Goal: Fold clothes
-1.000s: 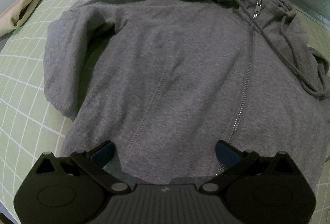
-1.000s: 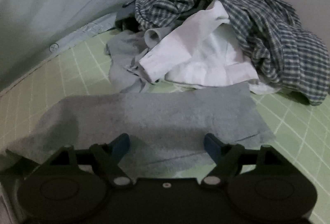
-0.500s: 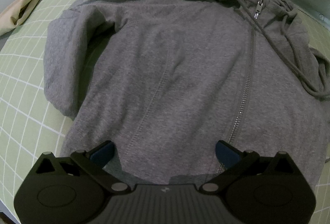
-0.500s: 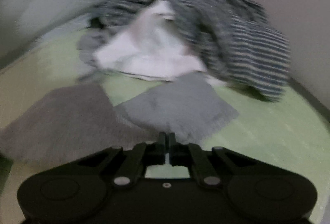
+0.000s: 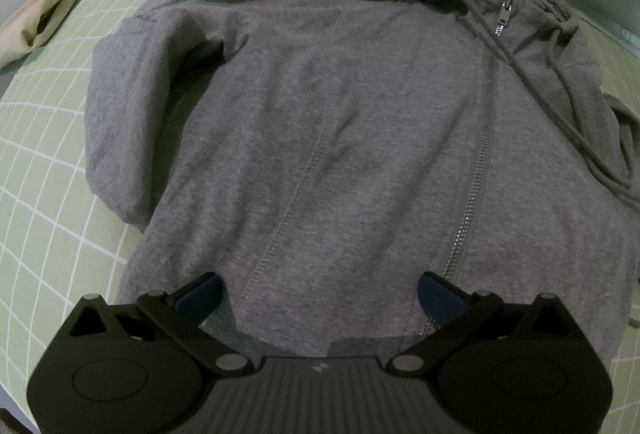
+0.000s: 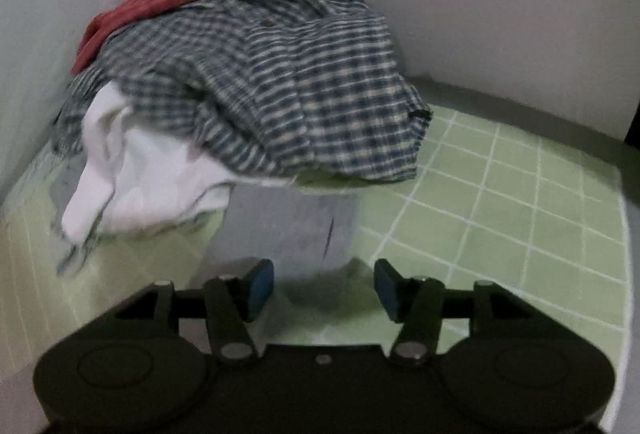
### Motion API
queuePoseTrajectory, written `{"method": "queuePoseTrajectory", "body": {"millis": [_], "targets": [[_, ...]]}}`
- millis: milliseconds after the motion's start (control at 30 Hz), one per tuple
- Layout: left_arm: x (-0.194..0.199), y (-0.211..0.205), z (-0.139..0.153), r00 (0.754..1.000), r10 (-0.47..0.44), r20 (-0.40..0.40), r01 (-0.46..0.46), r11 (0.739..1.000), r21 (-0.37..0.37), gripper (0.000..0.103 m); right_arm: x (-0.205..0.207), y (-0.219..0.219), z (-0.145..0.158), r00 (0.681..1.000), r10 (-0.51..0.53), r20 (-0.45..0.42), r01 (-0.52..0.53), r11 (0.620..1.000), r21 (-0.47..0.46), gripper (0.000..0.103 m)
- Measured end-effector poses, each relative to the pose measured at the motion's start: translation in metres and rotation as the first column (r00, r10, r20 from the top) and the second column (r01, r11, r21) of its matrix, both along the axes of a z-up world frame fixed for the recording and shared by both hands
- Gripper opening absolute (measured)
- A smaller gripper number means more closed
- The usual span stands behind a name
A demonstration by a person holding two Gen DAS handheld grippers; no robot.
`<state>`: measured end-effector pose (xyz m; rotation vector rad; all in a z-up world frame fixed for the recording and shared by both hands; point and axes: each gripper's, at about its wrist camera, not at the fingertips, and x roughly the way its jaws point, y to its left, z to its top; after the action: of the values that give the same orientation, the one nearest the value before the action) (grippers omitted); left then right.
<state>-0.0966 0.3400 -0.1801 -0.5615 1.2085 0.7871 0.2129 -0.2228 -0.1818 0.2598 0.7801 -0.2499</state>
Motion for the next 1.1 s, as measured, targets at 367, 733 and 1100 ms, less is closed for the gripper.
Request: {"method": "queuePoseTrajectory", "body": {"millis": [367,733,1100], "targets": [[0.000,-0.002,0.001,1.000,0.015,-0.007,-0.015,1.000,-0.004,0.103,0.030,0.003,-0.004,0.995,0.102,0.015,-0.099,0.989,-0.113,0.010],[-0.001,-0.008,0.002,1.000,0.018,-0.002,-0.018,1.000,0.001,0.103,-0.012,-0.065,-0.005,0.980,-0.195,0.032,0.197,0.974,-0.113,0.009],[-0.005,-0.010,0.011,0.999,0.044,0.012,-0.044,0.999,-0.027,0.103,-0.012,-0.037,0.013,0.994,-0.107,-0.013,0.101,0.967,-0.234,0.091]]}}
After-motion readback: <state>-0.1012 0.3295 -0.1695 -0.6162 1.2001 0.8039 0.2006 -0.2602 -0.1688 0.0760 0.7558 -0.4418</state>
